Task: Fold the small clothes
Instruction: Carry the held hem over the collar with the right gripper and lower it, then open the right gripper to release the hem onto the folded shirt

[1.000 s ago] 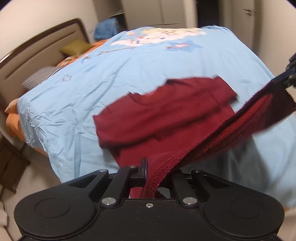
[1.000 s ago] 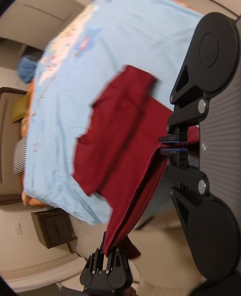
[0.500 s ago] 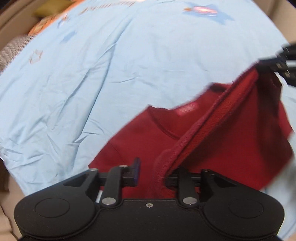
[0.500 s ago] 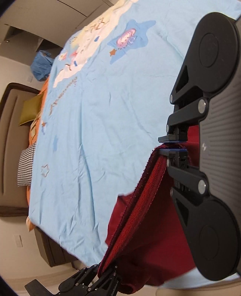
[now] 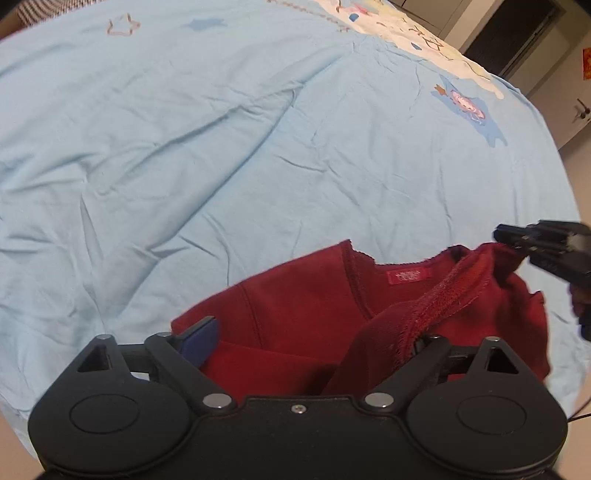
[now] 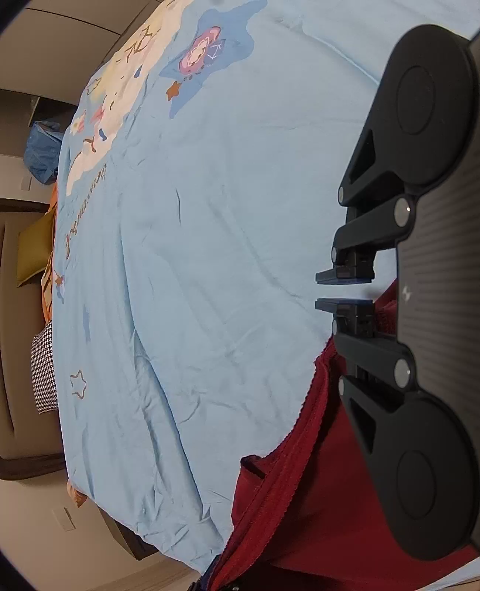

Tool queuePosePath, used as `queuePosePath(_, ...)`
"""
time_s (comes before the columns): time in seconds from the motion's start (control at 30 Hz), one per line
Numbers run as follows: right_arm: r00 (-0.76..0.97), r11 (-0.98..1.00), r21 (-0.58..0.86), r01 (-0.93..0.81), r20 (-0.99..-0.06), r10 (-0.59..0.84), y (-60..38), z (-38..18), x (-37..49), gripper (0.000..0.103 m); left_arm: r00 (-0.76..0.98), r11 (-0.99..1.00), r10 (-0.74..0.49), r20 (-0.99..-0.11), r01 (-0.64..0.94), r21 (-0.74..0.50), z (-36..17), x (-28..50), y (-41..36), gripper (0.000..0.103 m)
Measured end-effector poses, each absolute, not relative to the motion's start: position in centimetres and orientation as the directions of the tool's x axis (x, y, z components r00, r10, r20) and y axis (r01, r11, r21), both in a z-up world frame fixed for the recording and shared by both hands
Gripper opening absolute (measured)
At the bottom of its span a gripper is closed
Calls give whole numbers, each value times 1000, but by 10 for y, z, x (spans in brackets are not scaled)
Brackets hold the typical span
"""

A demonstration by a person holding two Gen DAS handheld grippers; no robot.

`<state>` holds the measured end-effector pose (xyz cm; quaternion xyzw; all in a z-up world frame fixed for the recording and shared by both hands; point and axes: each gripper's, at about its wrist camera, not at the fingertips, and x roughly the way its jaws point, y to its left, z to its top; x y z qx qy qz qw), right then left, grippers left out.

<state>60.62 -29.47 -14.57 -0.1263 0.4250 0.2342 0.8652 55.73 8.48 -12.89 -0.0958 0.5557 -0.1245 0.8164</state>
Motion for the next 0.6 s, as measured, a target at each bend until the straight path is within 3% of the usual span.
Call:
queuePosePath(0.2, 561, 893, 29, -449, -769, 306, -312, -148, 604, 9, 329, 952, -290, -898, 191, -238, -110, 579, 71, 94)
queuePosePath(0.33, 575, 910, 121, -396, -741, 348, -341, -138, 599, 14, 390, 937, -347, -853, 178, -300, -87, 593, 76, 96)
queuePosePath(0.47, 552, 897, 206, -391, -727, 408, -359, -135, 588, 40, 502, 933, -347, -792, 96, -347, -65, 592, 88, 99)
queuePosePath(0.57, 553, 892, 231, -388, -716, 426, -364, -136, 569, 43, 573, 949, -299, -763, 96, -301, -61, 569, 81, 101)
queuePosePath(0.6, 556, 892, 244, -381, -711, 432, -365, -138, 562, 48, 592, 954, -285, -754, 101, -281, -64, 558, 77, 101)
